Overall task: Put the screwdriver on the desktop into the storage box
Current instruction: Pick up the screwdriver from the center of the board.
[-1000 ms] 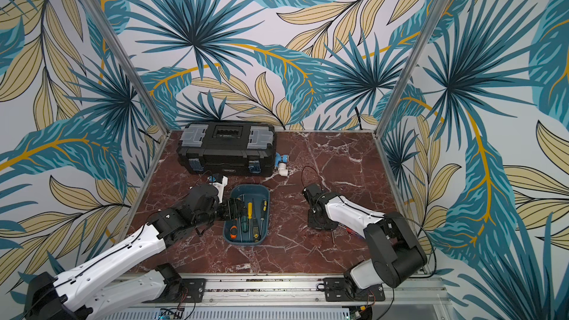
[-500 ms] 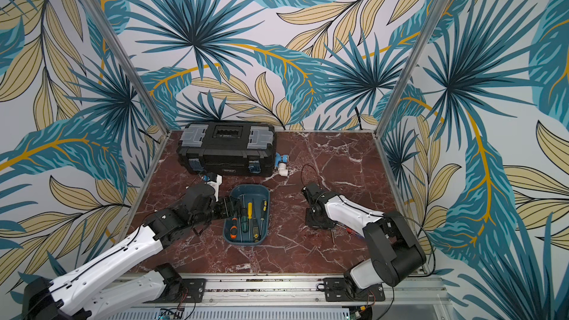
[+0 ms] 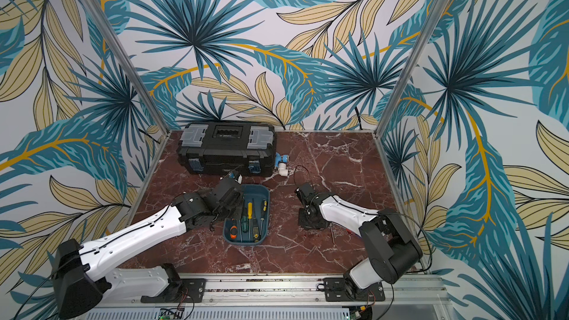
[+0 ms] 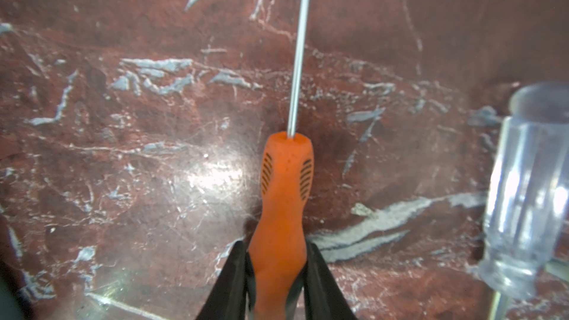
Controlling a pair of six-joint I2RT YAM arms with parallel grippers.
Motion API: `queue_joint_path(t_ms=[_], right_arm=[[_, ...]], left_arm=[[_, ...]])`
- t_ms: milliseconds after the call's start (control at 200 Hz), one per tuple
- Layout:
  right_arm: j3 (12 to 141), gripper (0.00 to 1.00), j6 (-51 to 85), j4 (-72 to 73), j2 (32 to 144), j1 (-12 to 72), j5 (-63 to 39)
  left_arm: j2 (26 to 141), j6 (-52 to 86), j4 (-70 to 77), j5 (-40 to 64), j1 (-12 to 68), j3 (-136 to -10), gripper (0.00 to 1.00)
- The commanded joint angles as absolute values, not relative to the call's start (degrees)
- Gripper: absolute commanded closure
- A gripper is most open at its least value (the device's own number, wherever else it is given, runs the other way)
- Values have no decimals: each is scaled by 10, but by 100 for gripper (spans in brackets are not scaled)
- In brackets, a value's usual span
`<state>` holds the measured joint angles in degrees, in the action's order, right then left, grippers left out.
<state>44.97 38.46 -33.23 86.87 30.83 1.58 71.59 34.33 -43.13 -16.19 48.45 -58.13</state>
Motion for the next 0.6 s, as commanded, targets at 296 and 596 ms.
queue_joint_path(t_ms=[296,596], right_arm=[[440,100,405,-325,879,323,25],[457,100,393,-327,669,407,74]], left_arm=[[568,255,-305,-215,468,-497,100],[534,324,-271,-24,373,-489,100]])
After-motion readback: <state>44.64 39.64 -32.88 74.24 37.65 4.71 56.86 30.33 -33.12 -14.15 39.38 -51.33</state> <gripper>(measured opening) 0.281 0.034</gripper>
